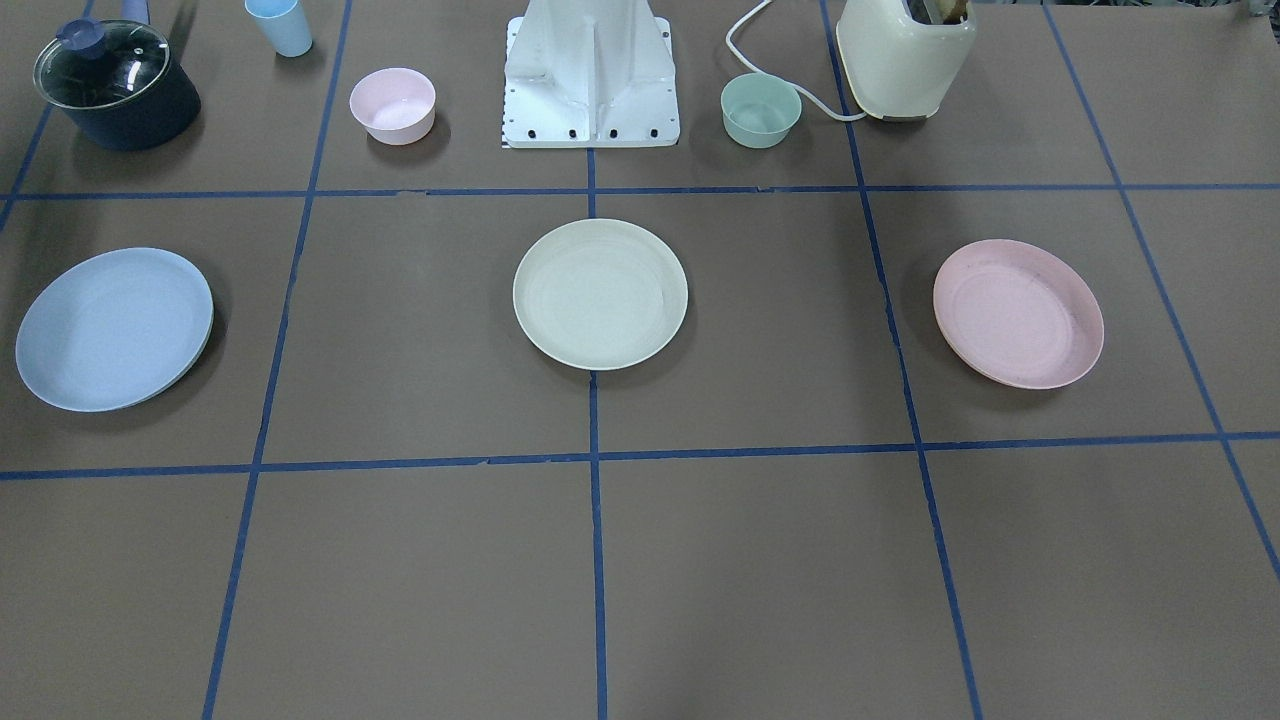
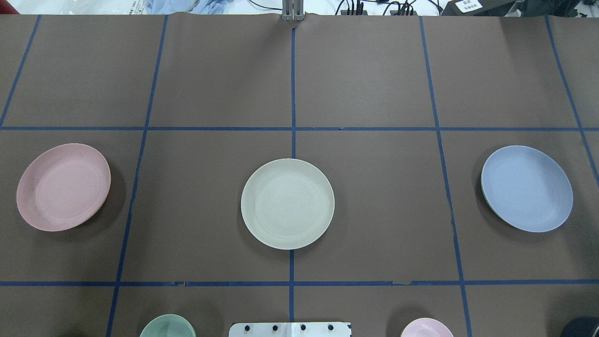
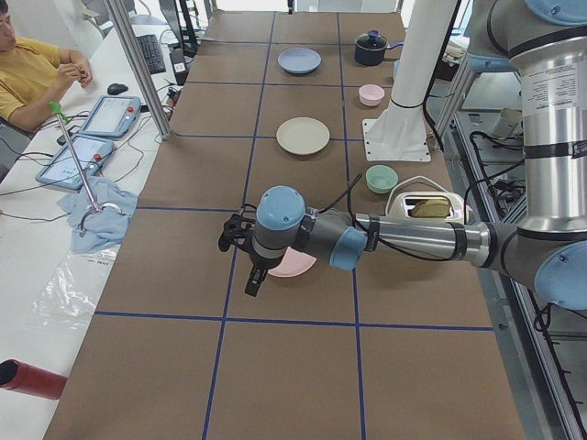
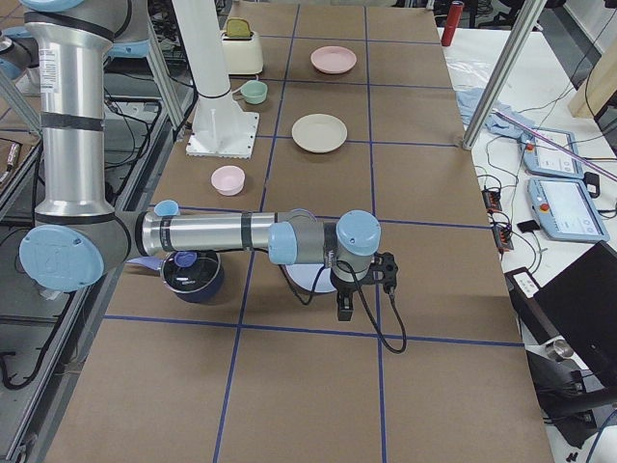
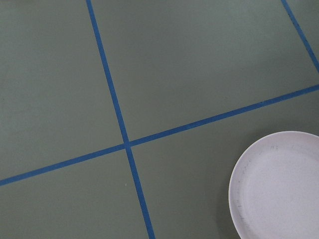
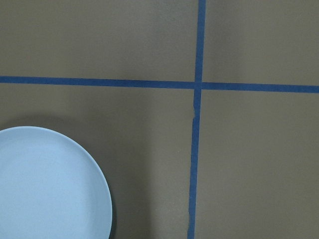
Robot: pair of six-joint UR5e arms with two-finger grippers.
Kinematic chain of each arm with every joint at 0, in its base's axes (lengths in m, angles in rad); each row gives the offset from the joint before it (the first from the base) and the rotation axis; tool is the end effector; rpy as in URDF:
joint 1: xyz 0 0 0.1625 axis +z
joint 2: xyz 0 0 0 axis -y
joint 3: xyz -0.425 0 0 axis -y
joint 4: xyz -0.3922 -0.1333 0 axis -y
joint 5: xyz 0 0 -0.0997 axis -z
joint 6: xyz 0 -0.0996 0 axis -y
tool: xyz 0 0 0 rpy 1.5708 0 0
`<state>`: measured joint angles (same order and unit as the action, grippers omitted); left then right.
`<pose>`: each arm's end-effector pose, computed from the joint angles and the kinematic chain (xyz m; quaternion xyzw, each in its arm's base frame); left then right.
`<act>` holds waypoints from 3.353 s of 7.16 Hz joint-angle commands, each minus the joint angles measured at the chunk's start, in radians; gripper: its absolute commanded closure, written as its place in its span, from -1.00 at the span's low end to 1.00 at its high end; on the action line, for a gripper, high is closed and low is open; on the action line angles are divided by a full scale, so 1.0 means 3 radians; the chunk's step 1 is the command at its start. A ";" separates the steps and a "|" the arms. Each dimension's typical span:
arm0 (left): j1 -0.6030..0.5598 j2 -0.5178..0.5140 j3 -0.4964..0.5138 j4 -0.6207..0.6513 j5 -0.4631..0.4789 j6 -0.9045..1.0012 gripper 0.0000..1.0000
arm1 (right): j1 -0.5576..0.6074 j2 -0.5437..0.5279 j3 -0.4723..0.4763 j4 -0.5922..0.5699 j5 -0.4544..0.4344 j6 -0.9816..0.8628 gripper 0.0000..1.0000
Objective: Stack three plates with pink and blue
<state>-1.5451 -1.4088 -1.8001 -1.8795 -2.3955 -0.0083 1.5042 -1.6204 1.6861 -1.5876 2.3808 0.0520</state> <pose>-0.0488 -0.4417 0.5818 0.1645 0.3966 0.0827 0.8994 0.0295 -0.4762 0.6249 -0.0009 -0.3945 -0.0163 0.9187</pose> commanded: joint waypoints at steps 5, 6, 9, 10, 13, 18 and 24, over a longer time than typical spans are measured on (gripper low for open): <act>0.0001 0.0013 -0.0023 -0.0050 0.0008 -0.0023 -1.00 | 0.0002 -0.0110 0.0024 0.0116 0.0000 0.0005 -1.00; 0.0001 0.0007 0.0007 -0.0070 0.0013 -0.0013 -1.00 | 0.0002 -0.0156 -0.0001 0.0264 -0.0010 0.0005 -1.00; 0.0077 0.0002 0.0064 -0.0238 -0.0012 -0.0038 -1.00 | -0.0008 -0.0218 0.0004 0.0479 0.0015 0.0133 -1.00; 0.0184 -0.0003 0.0165 -0.0254 -0.0017 -0.0155 -1.00 | -0.0028 -0.0208 0.0014 0.0501 0.0025 0.0133 -1.00; 0.0787 -0.0064 0.0461 -0.0626 -0.0109 -0.0870 -0.99 | -0.0089 -0.0213 0.0009 0.0740 0.0030 0.0138 -1.00; 0.1319 -0.0376 0.1112 -0.1011 -0.0160 -0.1219 -0.98 | -0.0156 -0.0193 -0.0037 0.0782 0.0030 0.0128 -1.00; 0.1428 -0.0402 0.1168 -0.1124 -0.0160 -0.1230 -0.47 | -0.0223 -0.0177 -0.0073 0.0782 0.0035 0.0138 -1.00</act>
<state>-1.1218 -1.5275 -1.4505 -2.2162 -2.4437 -0.3774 1.4383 -1.6737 1.6660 -1.3529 2.3907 0.0945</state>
